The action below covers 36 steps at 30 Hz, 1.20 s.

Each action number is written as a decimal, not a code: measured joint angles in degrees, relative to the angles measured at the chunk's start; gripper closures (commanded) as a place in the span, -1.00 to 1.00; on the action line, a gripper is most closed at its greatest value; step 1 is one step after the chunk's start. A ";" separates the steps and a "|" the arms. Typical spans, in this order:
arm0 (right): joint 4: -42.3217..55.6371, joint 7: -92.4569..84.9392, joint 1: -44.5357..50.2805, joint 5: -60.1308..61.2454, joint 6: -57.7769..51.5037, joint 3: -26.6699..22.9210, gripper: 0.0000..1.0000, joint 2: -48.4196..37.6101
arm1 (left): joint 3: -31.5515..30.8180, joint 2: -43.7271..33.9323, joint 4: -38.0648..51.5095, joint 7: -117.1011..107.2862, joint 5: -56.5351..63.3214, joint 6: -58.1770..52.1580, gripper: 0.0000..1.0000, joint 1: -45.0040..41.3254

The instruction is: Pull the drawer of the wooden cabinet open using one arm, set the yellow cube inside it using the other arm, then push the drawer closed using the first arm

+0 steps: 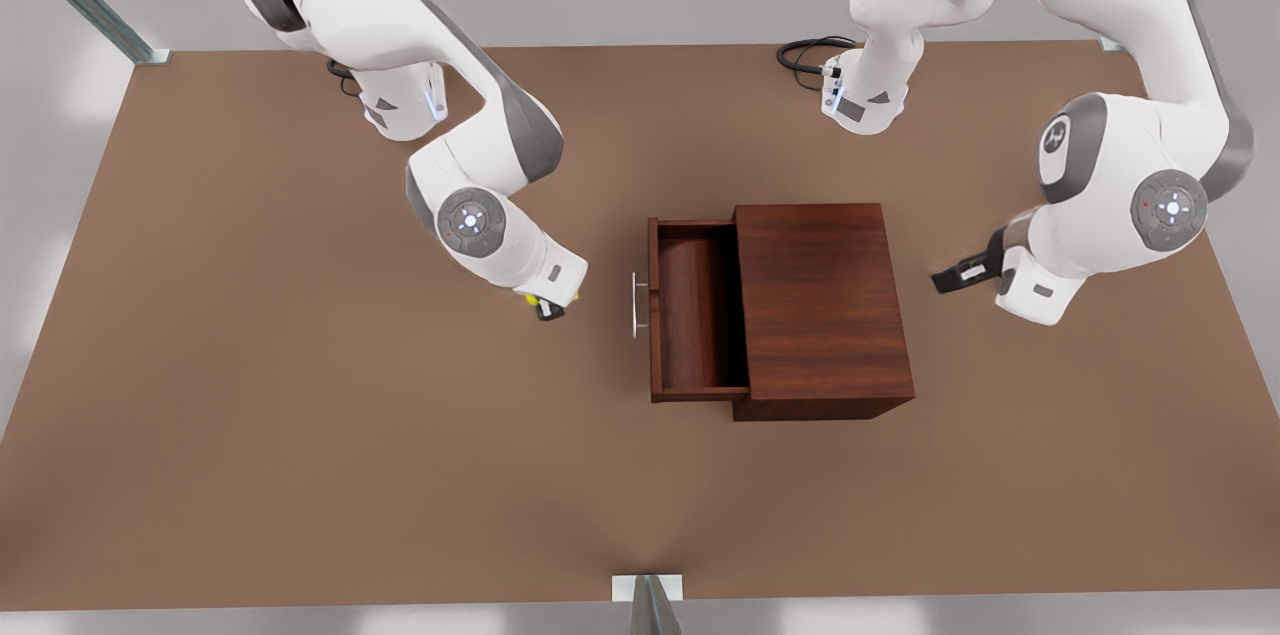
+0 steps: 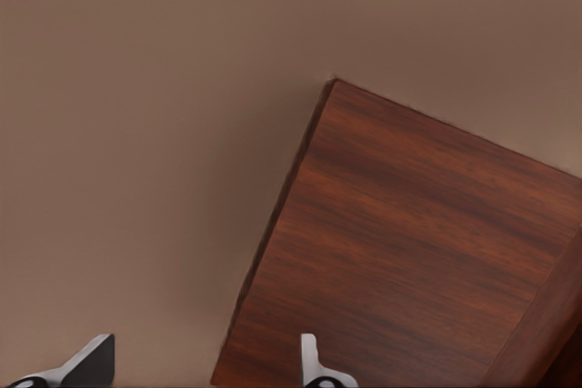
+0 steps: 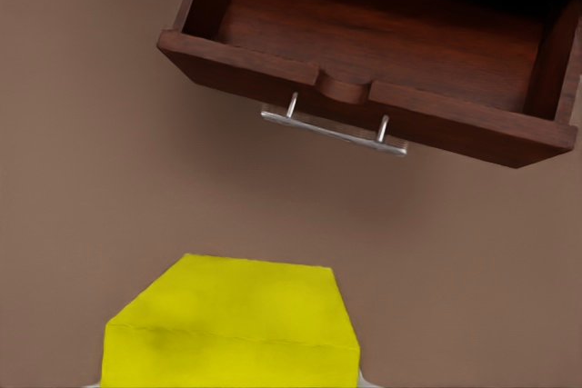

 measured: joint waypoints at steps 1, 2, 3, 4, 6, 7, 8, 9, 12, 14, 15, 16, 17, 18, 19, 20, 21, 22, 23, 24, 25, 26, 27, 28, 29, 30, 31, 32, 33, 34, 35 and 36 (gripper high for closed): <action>1.00 2.36 1.09 0.93 0.29 0.02 -0.34 1.04 | 0.10 0.52 0.65 1.63 -0.24 0.77 -1.00 1.55; 1.89 4.69 2.02 1.66 0.82 0.05 -0.34 2.14 | 0.19 0.74 0.85 3.45 -0.40 1.59 -1.00 3.17; 3.04 7.00 2.71 2.45 1.50 0.57 -0.34 3.52 | 0.34 -0.23 -0.69 5.28 -0.17 2.56 -1.00 4.57; 4.08 9.28 3.42 3.18 2.38 1.02 -0.34 4.74 | 0.53 -3.02 -5.05 7.00 0.13 4.00 -1.00 5.39; 5.76 13.71 4.30 4.22 4.81 2.63 -0.33 7.31 | 0.51 -6.03 -8.97 10.02 0.65 6.19 -1.00 5.34; 6.57 15.79 4.42 4.57 6.29 3.58 -0.33 8.58 | 0.43 -6.53 -9.71 11.39 0.84 6.75 -1.00 5.01; 7.36 17.80 4.50 4.84 7.88 4.59 -0.33 9.73 | 0.42 -6.83 -10.23 12.69 0.99 7.23 -1.00 4.66; 7.87 19.74 4.54 5.03 9.55 5.54 -0.33 10.71 | 0.38 -7.02 -10.71 13.91 1.10 7.63 -1.00 4.47; 10.35 25.11 4.82 5.38 14.11 7.58 -0.33 13.71 | 0.41 -7.10 -11.26 17.18 1.30 8.51 -1.00 4.50; 11.28 28.27 5.83 5.48 16.89 7.76 -0.33 15.65 | 0.42 -7.06 -11.34 19.08 1.37 8.89 -1.00 4.74; 11.51 29.74 6.07 5.51 18.21 7.93 -0.33 16.42 | 0.42 -7.06 -11.36 19.96 1.39 9.03 -1.00 4.80; 11.64 31.13 6.48 5.53 19.41 7.80 -0.33 17.22 | 0.42 -7.05 -11.40 20.78 1.40 9.16 -1.00 4.83; 11.70 32.45 6.97 5.55 20.57 7.67 -0.36 18.00 | 0.42 -7.05 -11.40 21.57 1.42 9.27 -1.00 4.83; 11.88 33.72 7.22 5.52 21.64 7.65 -0.53 18.64 | 0.42 -7.05 -11.38 22.30 1.43 9.36 -1.00 4.79; 12.08 34.94 7.34 5.45 22.67 7.71 -1.00 19.00 | 0.42 -7.03 -11.38 22.99 1.43 9.44 -1.00 4.75; 12.18 36.09 7.40 5.42 23.54 7.79 -1.00 19.18 | 0.42 -7.03 -11.37 23.64 1.44 9.52 -1.00 4.70; 12.23 37.17 7.44 5.39 24.28 7.81 -1.00 19.28 | 0.42 -7.00 -11.37 24.19 1.45 9.59 -0.71 4.66; 12.23 38.18 7.44 5.35 24.82 7.67 -1.00 19.24 | 0.38 -6.94 -11.34 24.57 1.47 9.65 -0.09 4.62; 12.16 39.11 6.90 5.30 24.99 7.49 -1.00 18.35 | 0.36 -6.91 -11.33 24.88 1.49 9.69 0.22 4.45; 11.95 39.80 4.27 5.24 24.06 7.65 -1.00 15.70 | 0.34 -6.90 -11.32 25.03 1.48 9.71 1.00 4.23; 11.79 40.15 -0.45 5.01 21.78 7.61 -1.00 12.18 | 0.24 -6.79 -11.19 24.81 1.29 9.72 1.00 4.02; 11.72 40.36 -6.37 4.07 18.30 7.08 -1.00 9.17 | 0.13 -6.53 -10.92 23.94 0.80 9.72 1.00 3.33; 11.68 40.58 -12.28 2.30 14.16 6.70 -1.00 7.33 | 0.09 -5.97 -10.64 22.38 0.08 9.78 1.00 1.66; 11.64 40.81 -17.69 0.08 10.23 6.37 -1.00 6.08 | 0.06 -5.23 -10.21 20.40 -0.49 9.90 1.00 -1.04; 11.63 41.07 -22.23 -2.58 6.62 5.84 -1.00 5.31 | 0.02 -4.22 -9.09 18.14 -0.94 9.99 1.00 -4.24; 11.59 41.36 -25.70 -5.31 3.53 4.89 -1.00 4.92 | -0.01 -3.31 -7.90 15.62 -1.29 10.07 1.00 -7.34; 9.76 41.81 -28.64 -7.37 0.84 3.90 -1.00 3.57 | -0.02 -2.77 -6.96 12.81 -1.57 10.13 1.00 -10.10; 1.84 42.50 -31.45 -8.39 -0.59 3.32 -1.00 -1.01 | -0.03 -2.21 -6.39 9.71 -1.78 10.19 1.00 -12.84; -13.10 43.33 -33.70 -9.09 0.59 3.01 -1.00 -9.43 | -0.03 -1.58 -6.08 6.40 -1.94 10.29 1.00 -16.05; -27.00 44.17 -35.88 -9.54 2.98 2.86 -1.00 -16.97 | -0.04 -0.15 -5.31 2.87 -2.13 10.69 1.00 -19.17; -34.96 44.94 -38.56 -9.88 4.79 2.72 -1.00 -21.54 | -0.05 2.16 -3.34 -0.74 -2.68 11.13 1.00 -21.90; -38.89 45.69 -41.51 -10.13 6.16 2.69 -1.00 -23.92 | -0.03 4.50 -1.74 -4.44 -3.05 11.62 1.00 -24.68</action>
